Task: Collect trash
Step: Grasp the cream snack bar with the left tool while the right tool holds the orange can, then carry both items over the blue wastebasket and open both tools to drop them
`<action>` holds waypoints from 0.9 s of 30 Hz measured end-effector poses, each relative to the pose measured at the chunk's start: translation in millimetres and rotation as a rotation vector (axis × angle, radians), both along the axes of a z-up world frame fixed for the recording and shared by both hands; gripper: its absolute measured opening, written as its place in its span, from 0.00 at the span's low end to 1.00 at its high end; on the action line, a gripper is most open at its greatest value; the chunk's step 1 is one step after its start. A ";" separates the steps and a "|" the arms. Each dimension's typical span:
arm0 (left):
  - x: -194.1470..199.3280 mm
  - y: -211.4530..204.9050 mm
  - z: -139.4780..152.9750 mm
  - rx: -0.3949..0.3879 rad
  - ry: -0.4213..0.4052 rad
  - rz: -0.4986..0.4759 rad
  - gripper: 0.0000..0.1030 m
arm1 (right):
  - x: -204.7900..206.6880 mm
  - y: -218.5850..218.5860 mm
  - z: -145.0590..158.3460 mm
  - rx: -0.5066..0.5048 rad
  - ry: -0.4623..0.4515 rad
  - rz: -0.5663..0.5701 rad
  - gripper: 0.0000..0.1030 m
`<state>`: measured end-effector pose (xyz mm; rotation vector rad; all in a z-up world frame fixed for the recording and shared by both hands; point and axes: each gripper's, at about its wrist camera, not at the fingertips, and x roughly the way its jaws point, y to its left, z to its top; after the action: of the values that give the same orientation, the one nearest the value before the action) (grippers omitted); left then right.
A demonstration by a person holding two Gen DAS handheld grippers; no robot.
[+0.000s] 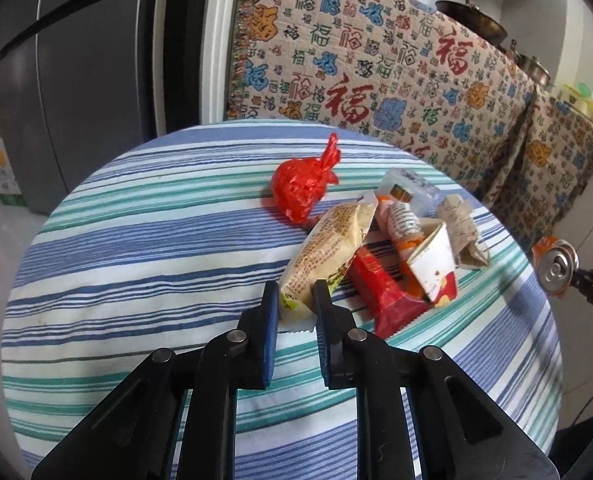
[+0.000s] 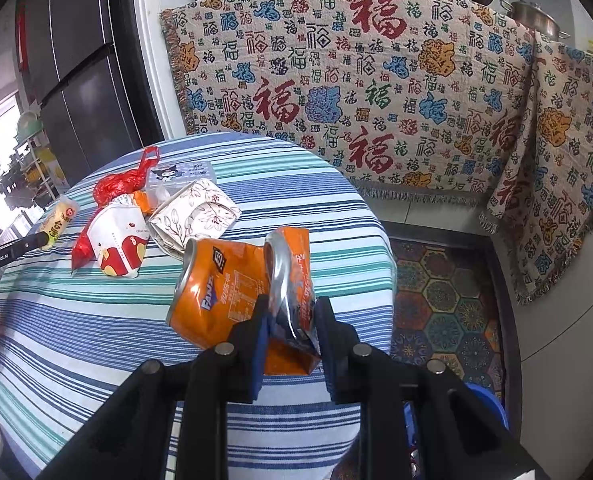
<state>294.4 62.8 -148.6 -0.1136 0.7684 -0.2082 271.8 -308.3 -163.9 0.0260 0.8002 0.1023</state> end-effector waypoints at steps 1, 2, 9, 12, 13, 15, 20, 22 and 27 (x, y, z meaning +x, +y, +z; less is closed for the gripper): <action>-1.8 -5.0 3.6 -0.006 -0.006 -0.012 0.15 | -1.6 -1.4 1.1 0.001 -0.001 -0.002 0.22; -3.3 -10.5 6.5 -0.011 -0.008 -0.023 0.15 | -3.5 -2.7 2.3 0.001 -0.002 -0.004 0.22; -15.3 -54.0 20.2 -0.035 -0.022 -0.105 0.15 | -16.2 -11.5 8.7 0.009 -0.008 -0.013 0.22; -20.6 -72.3 24.1 -0.053 -0.024 -0.139 0.15 | -21.7 -15.6 10.3 0.007 -0.009 -0.016 0.22; -22.5 -78.9 25.4 -0.053 -0.027 -0.150 0.15 | -23.8 -17.6 10.8 0.005 -0.009 -0.020 0.22; -26.8 -91.3 27.5 -0.054 -0.030 -0.170 0.15 | -28.2 -22.7 11.9 0.007 -0.010 -0.027 0.22; -33.2 -120.1 31.6 -0.060 -0.029 -0.214 0.15 | -41.5 -38.7 16.7 0.010 -0.016 -0.053 0.22; -35.2 -131.8 32.2 -0.061 -0.026 -0.232 0.15 | -47.2 -47.4 18.7 0.011 -0.020 -0.068 0.22; -41.8 -167.9 37.6 -0.063 -0.025 -0.291 0.15 | -63.3 -74.6 22.4 0.016 -0.026 -0.118 0.22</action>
<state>252.6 -105.1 -110.9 -0.0580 0.7522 -0.5092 208.5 -382.9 -141.5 0.0871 0.7699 -0.0024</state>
